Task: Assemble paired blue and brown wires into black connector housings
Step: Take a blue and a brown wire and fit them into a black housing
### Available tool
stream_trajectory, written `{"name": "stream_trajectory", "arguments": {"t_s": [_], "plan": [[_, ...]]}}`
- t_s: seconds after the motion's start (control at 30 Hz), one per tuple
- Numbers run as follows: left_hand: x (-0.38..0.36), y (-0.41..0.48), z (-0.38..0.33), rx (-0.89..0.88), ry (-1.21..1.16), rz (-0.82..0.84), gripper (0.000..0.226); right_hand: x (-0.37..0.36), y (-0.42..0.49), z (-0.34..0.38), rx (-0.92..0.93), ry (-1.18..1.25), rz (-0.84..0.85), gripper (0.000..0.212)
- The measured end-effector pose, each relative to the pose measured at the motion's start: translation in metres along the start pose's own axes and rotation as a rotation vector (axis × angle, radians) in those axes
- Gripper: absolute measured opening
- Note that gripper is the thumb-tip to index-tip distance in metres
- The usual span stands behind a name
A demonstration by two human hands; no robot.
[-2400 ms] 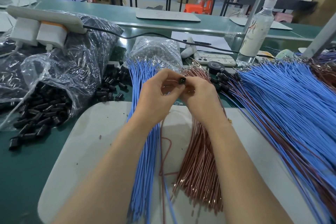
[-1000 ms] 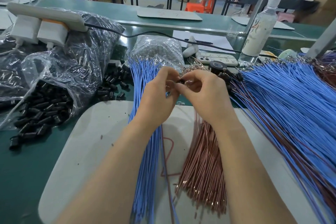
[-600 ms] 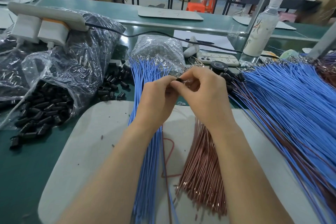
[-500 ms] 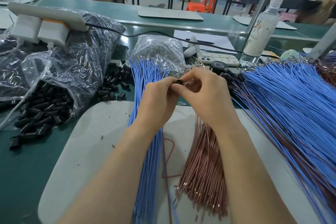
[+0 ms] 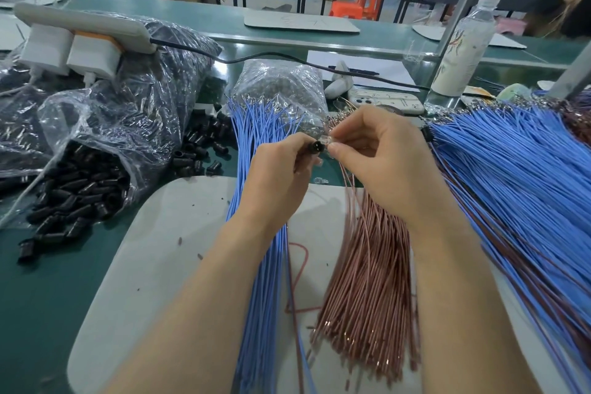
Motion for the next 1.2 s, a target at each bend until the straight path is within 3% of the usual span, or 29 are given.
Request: {"name": "stream_trajectory", "arguments": {"t_s": [0.63, 0.8, 0.9, 1.03, 1.2], "plan": [[-0.002, 0.001, -0.005, -0.002, 0.142, 0.038, 0.016, -0.005, 0.002, 0.002, -0.042, -0.241, -0.065, 0.009], [-0.005, 0.003, -0.002, -0.018, -0.061, 0.182, 0.016, 0.001, 0.001, -0.005, -0.078, -0.255, -0.093, 0.010], [-0.004, 0.003, 0.001, -0.016, -0.203, 0.240, 0.019, 0.003, 0.003, -0.011, -0.056, -0.216, -0.038, 0.011], [-0.001, 0.004, 0.004, -0.025, -0.210, 0.225, 0.017, -0.003, 0.007, -0.021, -0.021, -0.105, -0.013, 0.015], [0.003, 0.003, 0.003, -0.031, -0.284, 0.176, 0.025, -0.010, 0.010, -0.035, -0.029, 0.262, -0.012, 0.016]]}}
Point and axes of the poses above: each hand's wrist, its own y-axis towards the middle knuckle, its own x-axis out of the back of the hand, z = x × y, the point moved 6 cm from there along y, towards the middle knuckle, and after that the axes turned 15 degrees about z, right-handed, at the moved point
